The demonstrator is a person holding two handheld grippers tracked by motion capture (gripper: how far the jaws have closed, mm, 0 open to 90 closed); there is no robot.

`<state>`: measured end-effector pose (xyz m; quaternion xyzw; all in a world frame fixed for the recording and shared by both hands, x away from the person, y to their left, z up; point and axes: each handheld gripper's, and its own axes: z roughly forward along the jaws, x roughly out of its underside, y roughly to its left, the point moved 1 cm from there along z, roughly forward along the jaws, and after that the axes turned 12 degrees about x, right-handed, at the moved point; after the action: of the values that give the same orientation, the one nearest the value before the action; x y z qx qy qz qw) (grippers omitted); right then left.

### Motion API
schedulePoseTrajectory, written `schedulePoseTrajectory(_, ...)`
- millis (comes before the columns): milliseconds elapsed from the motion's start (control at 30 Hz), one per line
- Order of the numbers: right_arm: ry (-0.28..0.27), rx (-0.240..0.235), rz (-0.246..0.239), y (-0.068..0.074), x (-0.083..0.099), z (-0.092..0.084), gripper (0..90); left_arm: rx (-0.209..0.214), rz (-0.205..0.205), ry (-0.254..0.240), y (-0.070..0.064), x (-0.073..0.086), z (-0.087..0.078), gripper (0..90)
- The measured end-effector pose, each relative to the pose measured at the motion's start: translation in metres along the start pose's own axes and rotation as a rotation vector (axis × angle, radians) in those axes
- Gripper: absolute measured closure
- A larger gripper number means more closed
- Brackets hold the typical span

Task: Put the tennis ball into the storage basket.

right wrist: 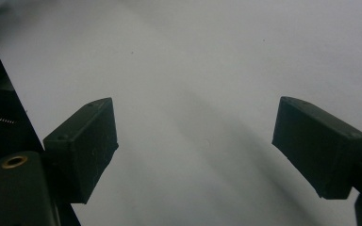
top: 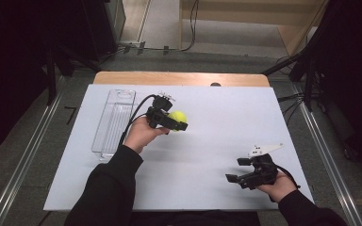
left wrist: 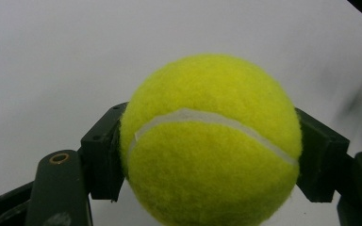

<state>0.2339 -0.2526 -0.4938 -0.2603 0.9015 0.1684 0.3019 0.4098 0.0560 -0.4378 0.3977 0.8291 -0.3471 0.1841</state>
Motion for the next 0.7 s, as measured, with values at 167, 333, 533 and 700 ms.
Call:
schedulePoseTrajectory(167,-0.001,0.002,0.003,0.000,0.000,0.000,12.5,0.020,0.003,0.015,-0.004,-0.001,-0.003,26.2)
schedulePoseTrajectory(333,-0.002,0.001,0.002,0.000,0.000,0.000,12.5,0.024,-0.003,0.016,-0.005,-0.001,-0.007,26.2)
schedulePoseTrajectory(533,-0.002,0.000,0.003,0.000,0.000,0.000,12.5,0.036,0.000,0.012,-0.007,-0.003,-0.016,26.2)
schedulePoseTrajectory(700,-0.001,0.002,0.004,0.000,0.000,0.000,12.5,0.032,0.007,0.006,-0.010,-0.005,-0.024,26.2)
